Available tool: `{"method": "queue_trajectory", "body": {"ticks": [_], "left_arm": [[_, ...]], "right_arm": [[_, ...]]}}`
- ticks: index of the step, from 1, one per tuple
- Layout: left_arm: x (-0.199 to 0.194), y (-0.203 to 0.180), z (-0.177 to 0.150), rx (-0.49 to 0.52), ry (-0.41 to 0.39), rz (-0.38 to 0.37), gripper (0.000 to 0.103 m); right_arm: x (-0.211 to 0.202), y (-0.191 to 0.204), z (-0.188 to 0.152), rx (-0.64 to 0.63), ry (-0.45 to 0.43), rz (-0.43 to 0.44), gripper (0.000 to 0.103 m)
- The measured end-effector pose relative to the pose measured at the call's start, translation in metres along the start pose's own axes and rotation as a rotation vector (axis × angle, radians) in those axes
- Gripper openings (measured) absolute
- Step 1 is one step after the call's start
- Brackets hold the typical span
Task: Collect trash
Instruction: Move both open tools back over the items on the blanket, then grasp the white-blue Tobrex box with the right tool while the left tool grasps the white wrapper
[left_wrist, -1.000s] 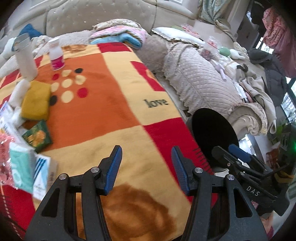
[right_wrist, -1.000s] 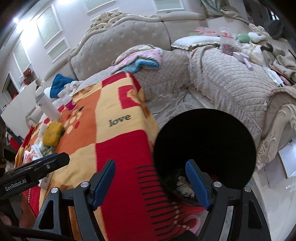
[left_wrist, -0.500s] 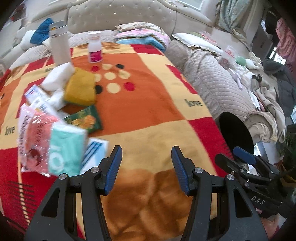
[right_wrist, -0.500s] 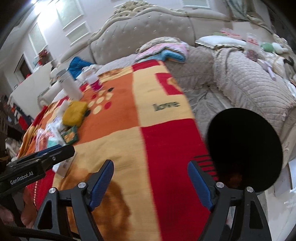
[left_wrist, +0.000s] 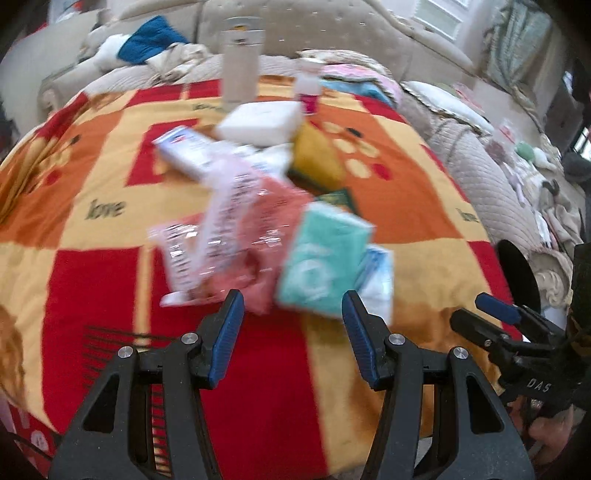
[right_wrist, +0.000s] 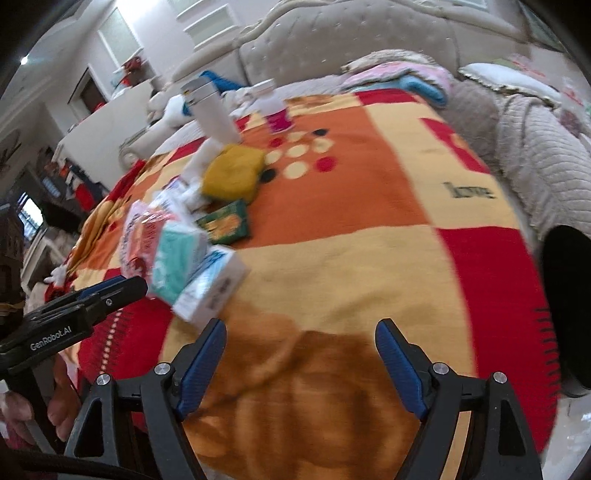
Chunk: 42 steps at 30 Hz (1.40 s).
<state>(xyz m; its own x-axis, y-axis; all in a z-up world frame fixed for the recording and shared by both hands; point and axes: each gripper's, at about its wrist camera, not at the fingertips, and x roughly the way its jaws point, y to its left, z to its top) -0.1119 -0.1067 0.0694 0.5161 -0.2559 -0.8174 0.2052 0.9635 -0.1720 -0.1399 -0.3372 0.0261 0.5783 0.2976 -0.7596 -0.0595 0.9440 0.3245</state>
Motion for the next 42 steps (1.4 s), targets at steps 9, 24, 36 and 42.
{"method": "queue_trajectory", "body": {"ticks": [9, 24, 36, 42], "left_arm": [[-0.009, 0.053, 0.002, -0.115, -0.017, 0.028, 0.054], [0.014, 0.051, 0.020, -0.096, 0.001, -0.034, 0.054], [0.029, 0.043, 0.035, -0.057, 0.006, -0.080, 0.023], [0.013, 0.043, 0.036, -0.067, -0.009, -0.105, 0.011]], "right_arm": [[0.047, 0.054, 0.015, -0.070, 0.068, 0.052, 0.081], [0.040, 0.037, 0.033, -0.139, 0.098, -0.026, 0.046], [0.066, 0.032, 0.034, -0.029, 0.075, 0.061, 0.039], [0.043, 0.042, 0.034, -0.101, 0.025, 0.037, 0.035]]}}
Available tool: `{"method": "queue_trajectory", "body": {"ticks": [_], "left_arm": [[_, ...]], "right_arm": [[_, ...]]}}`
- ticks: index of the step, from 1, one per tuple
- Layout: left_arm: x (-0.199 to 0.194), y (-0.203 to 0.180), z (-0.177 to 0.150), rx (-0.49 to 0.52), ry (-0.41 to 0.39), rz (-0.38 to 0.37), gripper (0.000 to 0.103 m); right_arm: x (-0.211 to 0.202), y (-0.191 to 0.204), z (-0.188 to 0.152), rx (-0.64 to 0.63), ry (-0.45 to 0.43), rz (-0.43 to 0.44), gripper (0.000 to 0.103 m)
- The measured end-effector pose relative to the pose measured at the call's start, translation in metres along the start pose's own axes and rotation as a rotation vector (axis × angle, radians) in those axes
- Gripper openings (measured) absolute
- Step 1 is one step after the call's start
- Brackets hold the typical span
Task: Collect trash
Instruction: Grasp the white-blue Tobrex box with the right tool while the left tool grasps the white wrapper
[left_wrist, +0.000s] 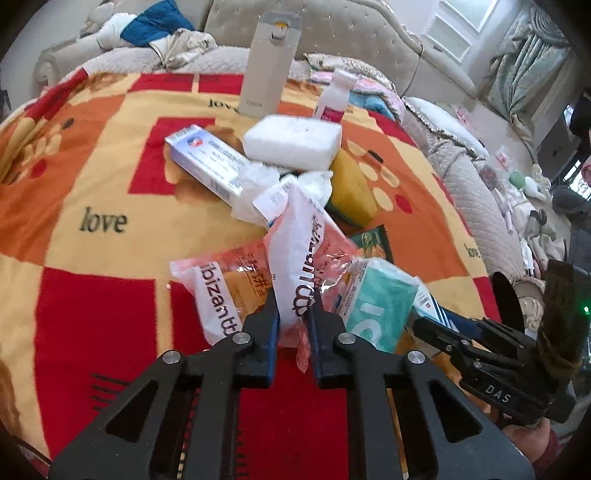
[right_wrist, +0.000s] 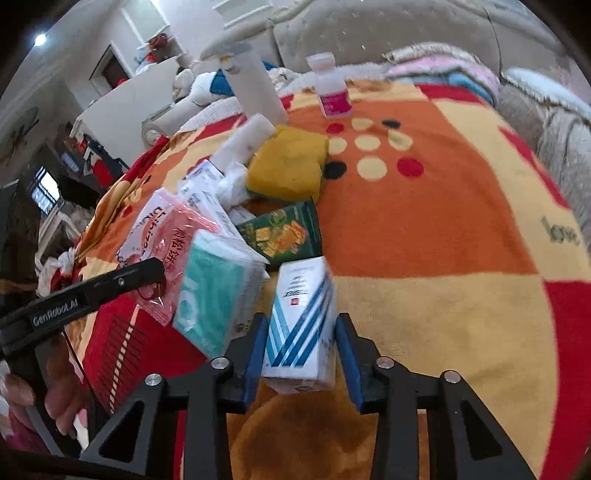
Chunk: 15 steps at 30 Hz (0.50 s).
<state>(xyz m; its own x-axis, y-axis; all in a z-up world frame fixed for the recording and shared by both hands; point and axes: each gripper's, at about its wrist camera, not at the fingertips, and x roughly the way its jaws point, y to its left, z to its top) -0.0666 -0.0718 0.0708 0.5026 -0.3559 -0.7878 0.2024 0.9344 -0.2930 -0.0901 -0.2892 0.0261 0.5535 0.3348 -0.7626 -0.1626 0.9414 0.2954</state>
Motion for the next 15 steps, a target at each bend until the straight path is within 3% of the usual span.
{"method": "queue_trajectory", "body": {"ticks": [9, 15], "left_arm": [[-0.038, -0.017, 0.005, 0.021, -0.074, -0.004, 0.011], [-0.038, -0.031, -0.003, 0.035, -0.064, -0.014, 0.011]], "right_arm": [[-0.023, -0.010, -0.005, -0.005, -0.015, -0.026, 0.035], [-0.014, -0.026, -0.022, -0.007, 0.086, -0.078, 0.035]]}}
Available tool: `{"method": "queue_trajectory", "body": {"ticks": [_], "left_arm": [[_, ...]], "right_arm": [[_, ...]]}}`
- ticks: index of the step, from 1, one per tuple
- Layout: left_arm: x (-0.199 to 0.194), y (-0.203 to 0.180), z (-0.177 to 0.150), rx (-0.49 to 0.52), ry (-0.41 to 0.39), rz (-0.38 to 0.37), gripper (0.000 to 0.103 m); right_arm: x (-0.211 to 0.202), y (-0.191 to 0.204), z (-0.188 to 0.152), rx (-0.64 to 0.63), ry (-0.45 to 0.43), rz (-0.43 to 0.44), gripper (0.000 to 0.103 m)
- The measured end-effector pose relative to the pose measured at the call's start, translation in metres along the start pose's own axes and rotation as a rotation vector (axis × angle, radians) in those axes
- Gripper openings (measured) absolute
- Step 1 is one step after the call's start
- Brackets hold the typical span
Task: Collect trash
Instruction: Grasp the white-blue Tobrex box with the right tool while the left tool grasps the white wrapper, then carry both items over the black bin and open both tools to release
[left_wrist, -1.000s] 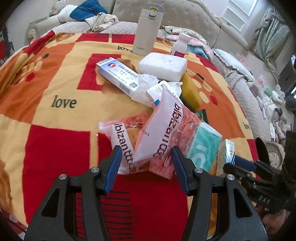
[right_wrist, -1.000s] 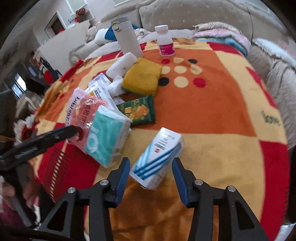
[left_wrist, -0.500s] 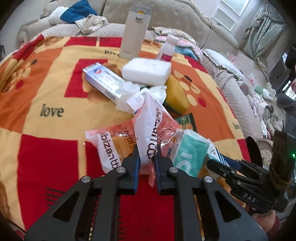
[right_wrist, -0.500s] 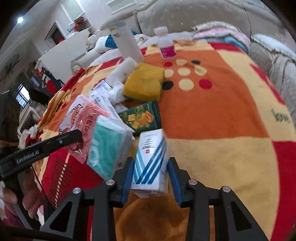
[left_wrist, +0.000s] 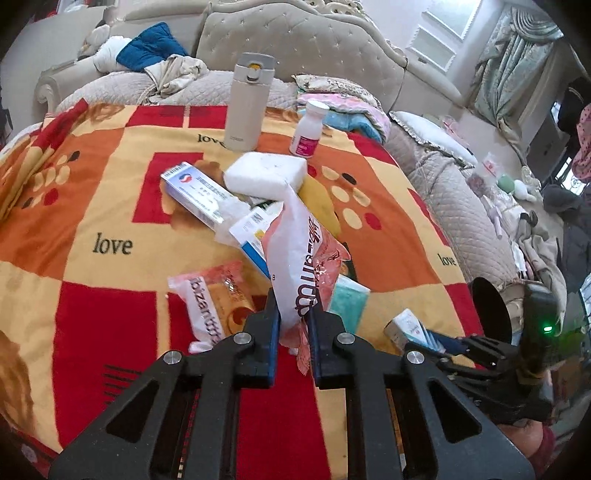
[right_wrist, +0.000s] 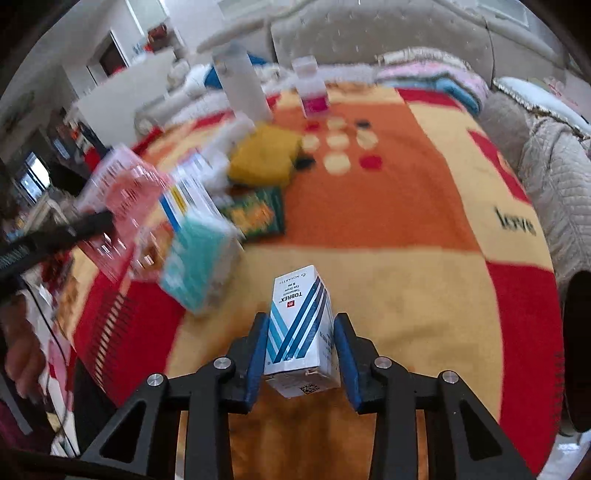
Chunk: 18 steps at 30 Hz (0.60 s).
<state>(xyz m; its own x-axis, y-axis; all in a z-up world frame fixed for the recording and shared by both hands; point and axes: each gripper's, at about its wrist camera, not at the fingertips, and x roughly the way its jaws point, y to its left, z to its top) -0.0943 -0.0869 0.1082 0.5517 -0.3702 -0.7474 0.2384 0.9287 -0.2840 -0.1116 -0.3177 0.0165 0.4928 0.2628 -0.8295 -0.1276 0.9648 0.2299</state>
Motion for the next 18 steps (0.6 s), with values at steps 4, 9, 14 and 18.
{"method": "queue_trajectory", "body": {"ticks": [4, 9, 14, 18], "left_arm": [[0.006, -0.008, -0.004, 0.000, 0.017, -0.020, 0.011], [0.009, -0.022, -0.005, 0.023, 0.028, -0.031, 0.011], [0.012, -0.040, -0.001, 0.043, 0.030, -0.047, 0.011], [0.020, -0.065, 0.002, 0.065, 0.044, -0.078, 0.011]], "right_arm": [[0.009, -0.005, 0.000, 0.022, 0.011, -0.001, 0.035], [0.014, -0.005, 0.005, 0.026, -0.018, 0.013, 0.034], [-0.007, -0.012, 0.003, 0.021, -0.072, 0.007, 0.033], [-0.027, -0.033, 0.000, 0.053, -0.110, -0.005, 0.033]]}}
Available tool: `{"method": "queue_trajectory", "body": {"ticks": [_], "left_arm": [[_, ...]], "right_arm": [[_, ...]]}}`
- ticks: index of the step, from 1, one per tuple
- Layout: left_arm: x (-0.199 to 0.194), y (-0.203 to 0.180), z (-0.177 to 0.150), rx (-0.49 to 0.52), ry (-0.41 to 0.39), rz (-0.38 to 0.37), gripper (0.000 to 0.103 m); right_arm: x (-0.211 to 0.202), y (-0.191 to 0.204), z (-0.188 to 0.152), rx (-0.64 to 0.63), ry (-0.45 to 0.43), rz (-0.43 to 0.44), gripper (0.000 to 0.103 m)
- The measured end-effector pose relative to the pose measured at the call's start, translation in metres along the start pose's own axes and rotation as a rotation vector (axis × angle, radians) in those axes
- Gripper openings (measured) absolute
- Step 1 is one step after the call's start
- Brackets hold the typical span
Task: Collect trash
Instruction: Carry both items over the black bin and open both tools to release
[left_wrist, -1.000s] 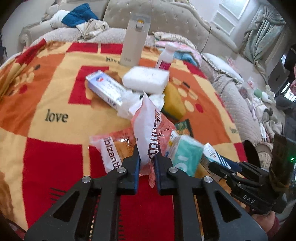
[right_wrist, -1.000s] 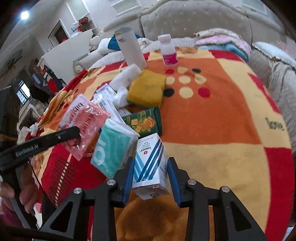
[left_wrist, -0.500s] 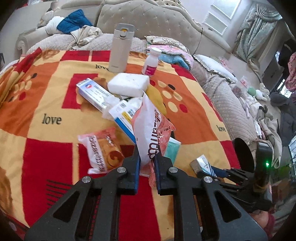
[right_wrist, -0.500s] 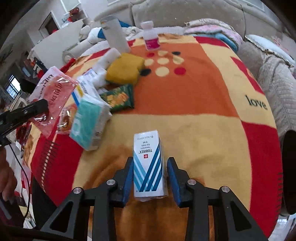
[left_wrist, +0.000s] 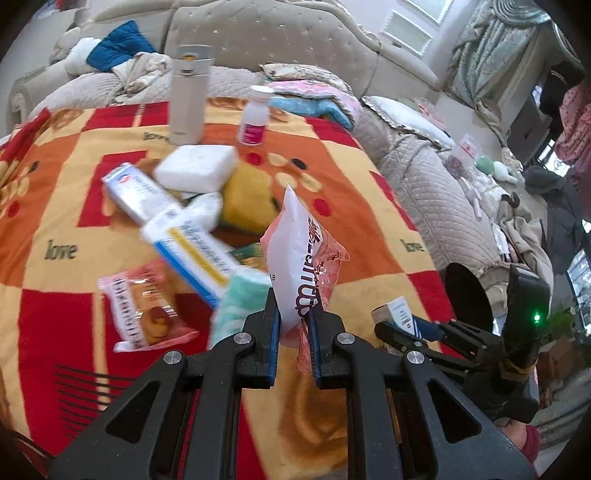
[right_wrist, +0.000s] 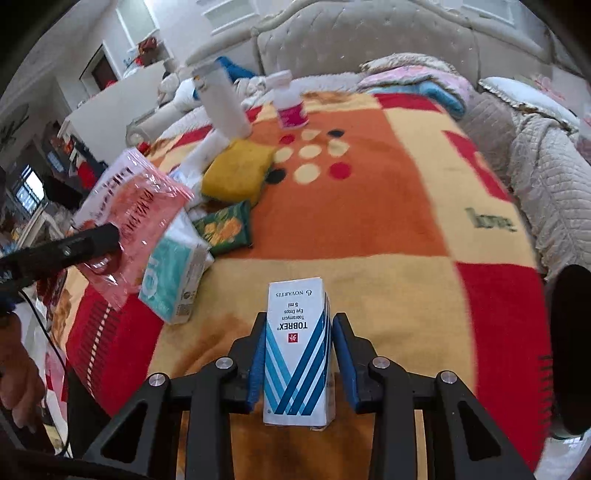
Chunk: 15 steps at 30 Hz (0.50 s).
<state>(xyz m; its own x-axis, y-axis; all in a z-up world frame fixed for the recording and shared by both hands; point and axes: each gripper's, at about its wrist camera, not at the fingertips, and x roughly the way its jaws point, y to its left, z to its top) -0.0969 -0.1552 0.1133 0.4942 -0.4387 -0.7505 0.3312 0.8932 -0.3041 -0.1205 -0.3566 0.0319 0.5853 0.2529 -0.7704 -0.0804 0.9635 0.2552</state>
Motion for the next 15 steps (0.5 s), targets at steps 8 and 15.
{"method": "queue_trajectory", "body": {"ticks": [8, 15], "left_arm": [[0.023, -0.063, 0.009, 0.077, 0.025, -0.055, 0.011], [0.047, -0.124, 0.014, 0.145, 0.061, -0.107, 0.011]], "right_arm": [[-0.047, -0.066, -0.003, 0.121, -0.079, -0.042, 0.033], [-0.081, -0.124, -0.011, 0.221, -0.132, -0.093, 0.033]]}}
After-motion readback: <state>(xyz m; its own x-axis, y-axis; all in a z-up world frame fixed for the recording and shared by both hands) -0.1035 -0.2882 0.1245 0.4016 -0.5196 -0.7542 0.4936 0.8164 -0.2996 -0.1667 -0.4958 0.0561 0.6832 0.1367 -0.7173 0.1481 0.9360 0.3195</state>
